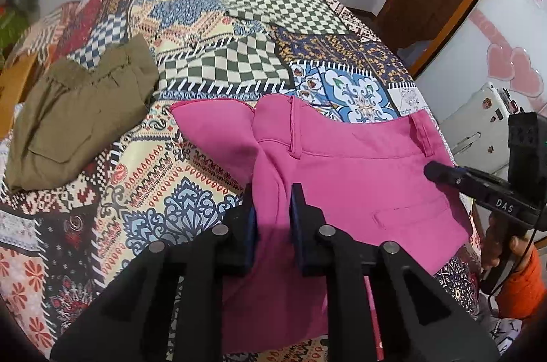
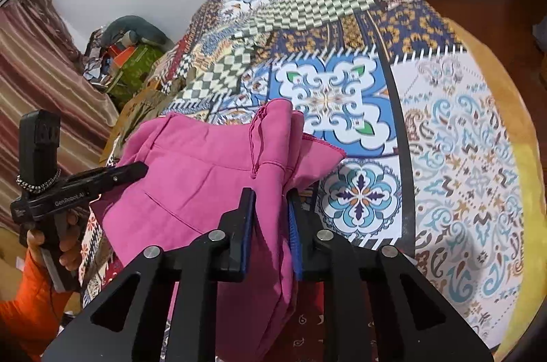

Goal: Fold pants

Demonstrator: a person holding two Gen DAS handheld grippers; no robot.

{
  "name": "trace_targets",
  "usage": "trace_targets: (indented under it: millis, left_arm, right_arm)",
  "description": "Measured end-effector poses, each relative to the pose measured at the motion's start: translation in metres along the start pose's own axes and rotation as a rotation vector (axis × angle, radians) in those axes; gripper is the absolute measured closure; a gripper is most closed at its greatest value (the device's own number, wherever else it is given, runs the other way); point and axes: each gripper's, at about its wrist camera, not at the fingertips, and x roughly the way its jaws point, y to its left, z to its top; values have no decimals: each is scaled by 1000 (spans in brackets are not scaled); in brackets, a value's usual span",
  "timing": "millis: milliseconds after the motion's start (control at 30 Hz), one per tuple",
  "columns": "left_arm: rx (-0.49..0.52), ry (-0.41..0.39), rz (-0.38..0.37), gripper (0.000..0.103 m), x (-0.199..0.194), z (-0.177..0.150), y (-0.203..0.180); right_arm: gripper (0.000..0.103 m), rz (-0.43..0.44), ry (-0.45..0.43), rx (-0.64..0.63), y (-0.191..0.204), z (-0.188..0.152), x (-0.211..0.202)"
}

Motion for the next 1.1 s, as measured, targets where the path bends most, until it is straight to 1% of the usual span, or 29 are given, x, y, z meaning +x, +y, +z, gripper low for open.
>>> trace_targets:
  millis: [167, 433, 600, 833, 1100]
  left_arm:
    - [16, -23, 0, 89, -15, -1, -4]
    - [6, -69, -5, 90, -41, -6, -3]
    - [7, -111, 12, 90, -61, -8, -1]
    - [-11, -181, 30, 90, -92, -9, 12]
    - [-44, -254, 67, 90, -127, -6, 39]
  right_arm:
    - [90, -2, -37, -39, 13, 5, -12]
    - [90, 2, -82, -91, 36, 10, -28]
    - [91, 6, -104, -131, 52, 15, -34]
    - [91, 11, -136, -207, 82, 28, -37]
    - [91, 33, -172, -295, 118, 47, -32]
